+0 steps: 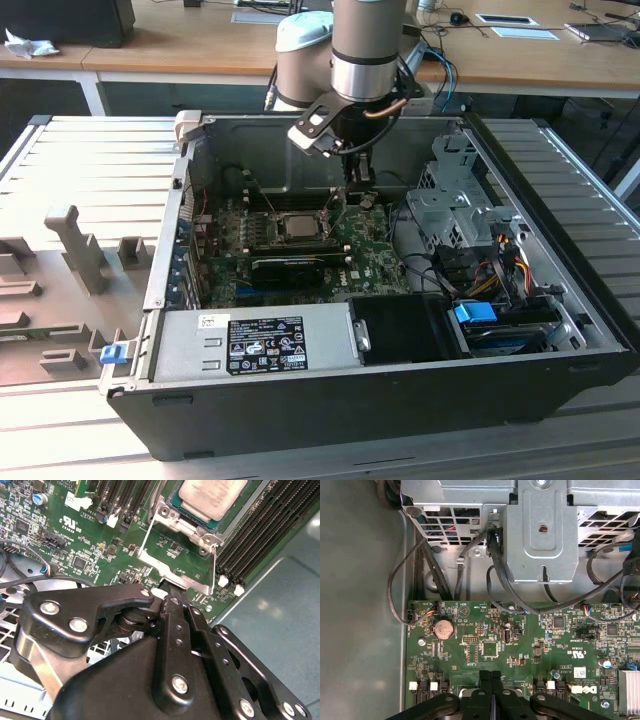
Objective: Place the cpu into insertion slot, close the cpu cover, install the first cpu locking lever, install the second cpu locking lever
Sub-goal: 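Close the cpu cover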
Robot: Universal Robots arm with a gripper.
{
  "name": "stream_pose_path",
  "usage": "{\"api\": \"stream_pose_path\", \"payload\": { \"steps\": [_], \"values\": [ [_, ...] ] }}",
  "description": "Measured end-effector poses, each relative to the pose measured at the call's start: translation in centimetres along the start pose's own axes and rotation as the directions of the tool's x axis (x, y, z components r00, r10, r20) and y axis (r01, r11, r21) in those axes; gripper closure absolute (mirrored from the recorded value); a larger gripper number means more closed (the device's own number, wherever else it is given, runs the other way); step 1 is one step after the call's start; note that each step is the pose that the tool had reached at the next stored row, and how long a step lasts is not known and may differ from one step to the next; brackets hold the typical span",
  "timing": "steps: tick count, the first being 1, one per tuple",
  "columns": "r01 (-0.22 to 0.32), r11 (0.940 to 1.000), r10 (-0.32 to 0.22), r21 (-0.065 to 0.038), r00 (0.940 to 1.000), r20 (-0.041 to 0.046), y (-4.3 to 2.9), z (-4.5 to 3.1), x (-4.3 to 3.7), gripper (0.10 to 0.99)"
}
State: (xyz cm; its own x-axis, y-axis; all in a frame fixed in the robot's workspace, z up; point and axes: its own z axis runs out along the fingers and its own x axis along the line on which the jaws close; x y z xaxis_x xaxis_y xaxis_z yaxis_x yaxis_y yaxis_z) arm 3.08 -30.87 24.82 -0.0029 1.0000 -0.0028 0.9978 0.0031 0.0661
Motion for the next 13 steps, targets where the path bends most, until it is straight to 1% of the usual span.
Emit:
{"api": "stream_pose_path", "payload": {
  "steps": [6, 9, 11, 13],
  "values": [
    [0.000, 1.0000, 0.000, 0.000, 1.0000, 0.0000, -0.23, -0.02, 0.00, 0.980],
    [0.000, 1.0000, 0.000, 0.000, 1.0000, 0.0000, -0.68, -0.05, 0.00, 0.980],
    [0.000, 1.0000, 0.000, 0.000, 1.0000, 0.0000, -1.27, -0.08, 0.00, 0.980],
    [0.000, 1.0000, 0.000, 0.000, 1.0000, 0.0000, -1.64, -0.11, 0.00, 0.980]
  ]
}}
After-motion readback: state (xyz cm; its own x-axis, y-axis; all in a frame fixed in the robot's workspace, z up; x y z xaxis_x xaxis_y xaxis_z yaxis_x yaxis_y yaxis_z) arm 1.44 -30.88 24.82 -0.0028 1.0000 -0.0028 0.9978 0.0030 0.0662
